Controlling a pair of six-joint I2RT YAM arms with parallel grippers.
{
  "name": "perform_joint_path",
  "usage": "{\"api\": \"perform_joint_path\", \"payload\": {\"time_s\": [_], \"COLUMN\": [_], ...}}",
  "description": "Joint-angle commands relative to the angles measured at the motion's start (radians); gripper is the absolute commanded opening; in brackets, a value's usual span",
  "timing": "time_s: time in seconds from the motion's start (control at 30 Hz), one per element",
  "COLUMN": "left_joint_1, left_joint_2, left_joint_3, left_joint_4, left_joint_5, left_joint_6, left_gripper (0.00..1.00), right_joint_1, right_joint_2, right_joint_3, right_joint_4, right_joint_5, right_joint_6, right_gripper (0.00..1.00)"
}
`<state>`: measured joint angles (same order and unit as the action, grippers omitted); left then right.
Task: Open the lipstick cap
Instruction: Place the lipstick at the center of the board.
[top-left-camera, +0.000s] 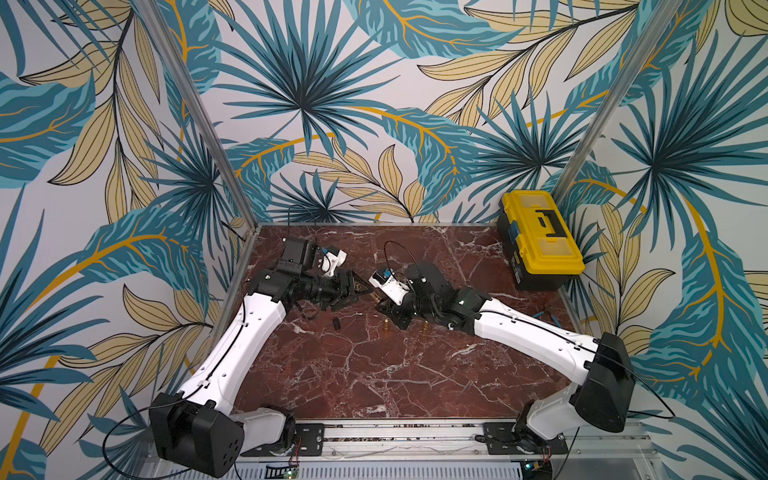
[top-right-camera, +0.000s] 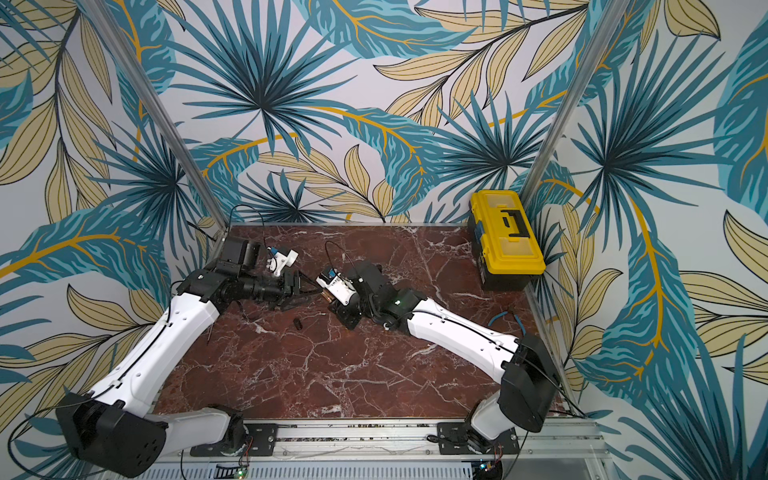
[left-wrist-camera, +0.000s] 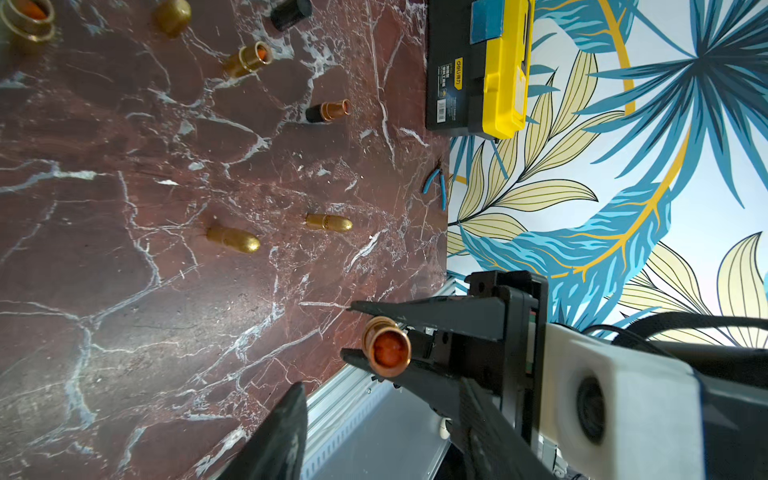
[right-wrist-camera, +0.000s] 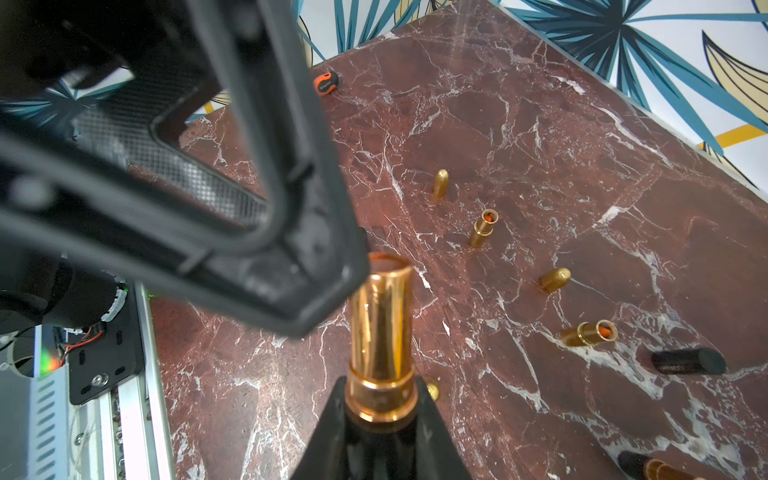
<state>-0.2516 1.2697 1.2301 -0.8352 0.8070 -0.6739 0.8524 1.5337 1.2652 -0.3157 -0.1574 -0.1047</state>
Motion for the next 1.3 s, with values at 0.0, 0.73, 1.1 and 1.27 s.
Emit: {"api": "perform_joint_path", "payload": {"time_s": [0.0, 0.73, 1.1, 1.27], "left_joint_1": [-0.011, -0.044, -0.044, -0.044], "left_joint_2": [0.009, 0.072, 0.066, 0.067], "left_joint_3": [0.023, 0.050, 0.047, 0.046], "left_joint_4": [-0.004, -0.005, -0.006, -0.007], "left_joint_5": [0.021, -0.039, -0.062, -0.065], "left_joint_6": [0.005, 0.050, 0.056, 0.059], "left_gripper": [0.59, 0.40, 0.25, 0.20], "right_joint_1": [0.003, 0.024, 0.024, 0.024], "right_joint_2": [0.020, 0.052, 0.060, 0.063], "right_joint_3": [0.019, 0.054, 0.065, 0.066], "right_joint_4": [0.013, -0.016, -0.025, -0.028], "right_joint_5": [-0.022, -0.020, -0.019, -0.016], "right_joint_6": [0.010, -0.013, -0.020, -0.020], "right_gripper": [0.07, 0.07, 0.07, 0.08]}}
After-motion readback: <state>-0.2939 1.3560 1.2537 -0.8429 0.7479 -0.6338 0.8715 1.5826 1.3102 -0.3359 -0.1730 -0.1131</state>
